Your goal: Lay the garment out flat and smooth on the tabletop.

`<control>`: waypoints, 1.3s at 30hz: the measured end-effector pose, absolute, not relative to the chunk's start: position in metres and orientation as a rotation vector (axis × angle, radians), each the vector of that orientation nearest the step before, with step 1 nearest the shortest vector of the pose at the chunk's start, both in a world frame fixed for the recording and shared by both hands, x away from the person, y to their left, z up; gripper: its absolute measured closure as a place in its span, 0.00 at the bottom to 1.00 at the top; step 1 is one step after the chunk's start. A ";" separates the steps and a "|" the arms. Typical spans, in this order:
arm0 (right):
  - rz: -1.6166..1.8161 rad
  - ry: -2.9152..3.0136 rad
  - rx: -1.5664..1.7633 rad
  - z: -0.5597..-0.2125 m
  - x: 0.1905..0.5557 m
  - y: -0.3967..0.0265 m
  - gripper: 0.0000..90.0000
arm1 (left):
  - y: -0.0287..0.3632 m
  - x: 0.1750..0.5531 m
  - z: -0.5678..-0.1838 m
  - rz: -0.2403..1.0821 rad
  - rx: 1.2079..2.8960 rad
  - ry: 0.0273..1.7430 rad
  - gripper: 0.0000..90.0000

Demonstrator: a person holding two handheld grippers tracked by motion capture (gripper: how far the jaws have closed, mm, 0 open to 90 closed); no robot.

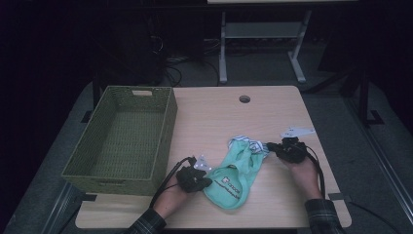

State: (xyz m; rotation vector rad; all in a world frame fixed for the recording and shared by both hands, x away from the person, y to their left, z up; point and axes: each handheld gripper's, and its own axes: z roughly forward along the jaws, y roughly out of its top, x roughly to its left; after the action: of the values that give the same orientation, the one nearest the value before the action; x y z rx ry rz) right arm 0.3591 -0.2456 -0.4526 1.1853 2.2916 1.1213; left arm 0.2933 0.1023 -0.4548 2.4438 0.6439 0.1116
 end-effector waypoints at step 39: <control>1.244 2.377 1.122 -0.439 0.304 -0.250 1.00 | 0.102 0.293 -0.455 0.114 2.444 0.649 0.99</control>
State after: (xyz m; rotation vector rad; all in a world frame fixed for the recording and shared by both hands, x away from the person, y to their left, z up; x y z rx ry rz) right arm 0.3042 -0.2498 -0.4391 1.1223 2.3770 1.2440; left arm 0.2933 0.1016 -0.4547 2.4437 0.6485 0.1145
